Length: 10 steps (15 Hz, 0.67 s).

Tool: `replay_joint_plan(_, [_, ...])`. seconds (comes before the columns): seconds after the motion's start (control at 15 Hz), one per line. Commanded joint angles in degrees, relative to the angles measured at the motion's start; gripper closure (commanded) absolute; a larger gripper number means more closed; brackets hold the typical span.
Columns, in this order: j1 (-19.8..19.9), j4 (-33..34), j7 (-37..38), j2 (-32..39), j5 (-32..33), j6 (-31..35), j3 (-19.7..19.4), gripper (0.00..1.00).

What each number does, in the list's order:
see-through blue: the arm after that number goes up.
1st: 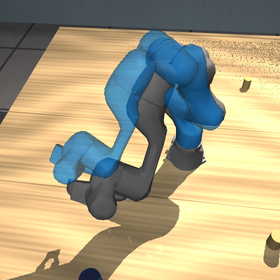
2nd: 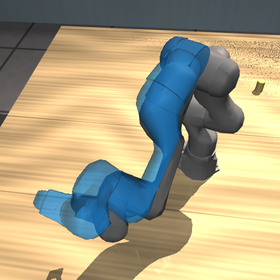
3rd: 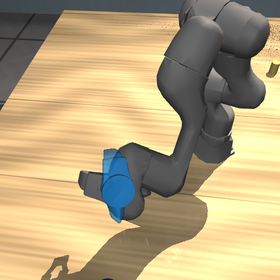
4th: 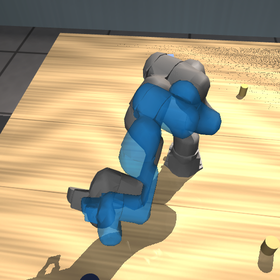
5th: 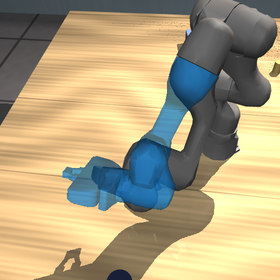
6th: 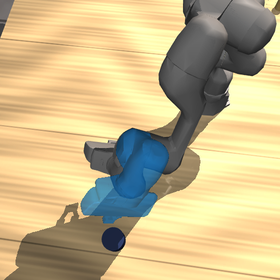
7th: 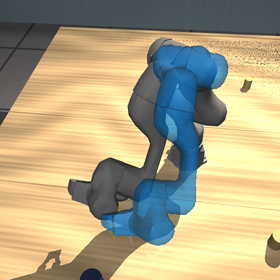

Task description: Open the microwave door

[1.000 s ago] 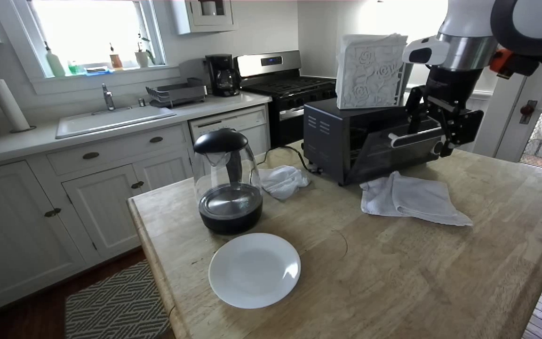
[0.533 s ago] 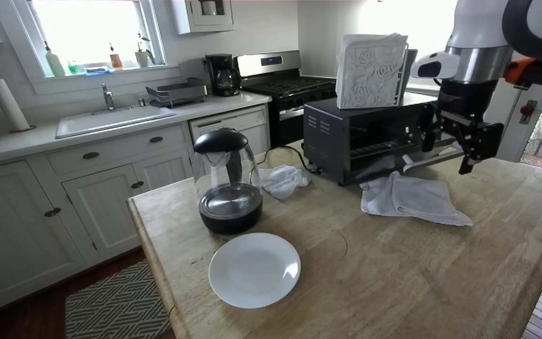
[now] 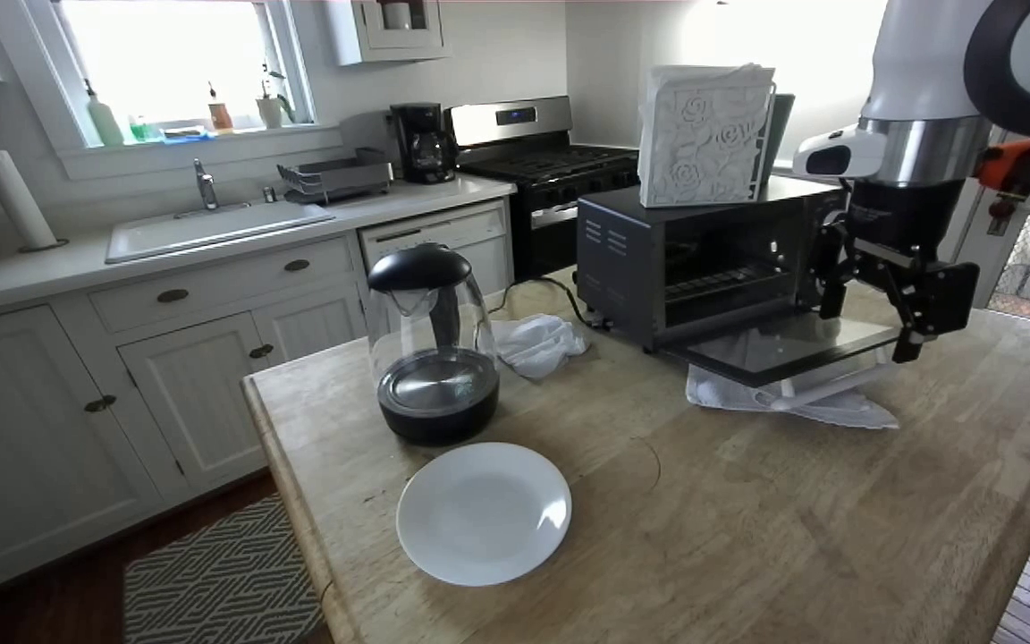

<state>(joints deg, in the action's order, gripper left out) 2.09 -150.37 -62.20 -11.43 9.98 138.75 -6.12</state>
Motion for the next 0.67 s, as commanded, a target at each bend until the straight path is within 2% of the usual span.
replay_joint_plan(0.0, [1.97, 2.01, 9.13, -2.19, 1.83, -4.41, 0.34, 0.00])
replay_joint_plan(0.27, [4.79, 5.07, 15.77, -4.75, 1.71, -10.16, -2.13, 0.00])
replay_joint_plan(0.6, [8.06, 11.08, 19.12, -8.72, -1.89, -18.32, -7.43, 0.00])
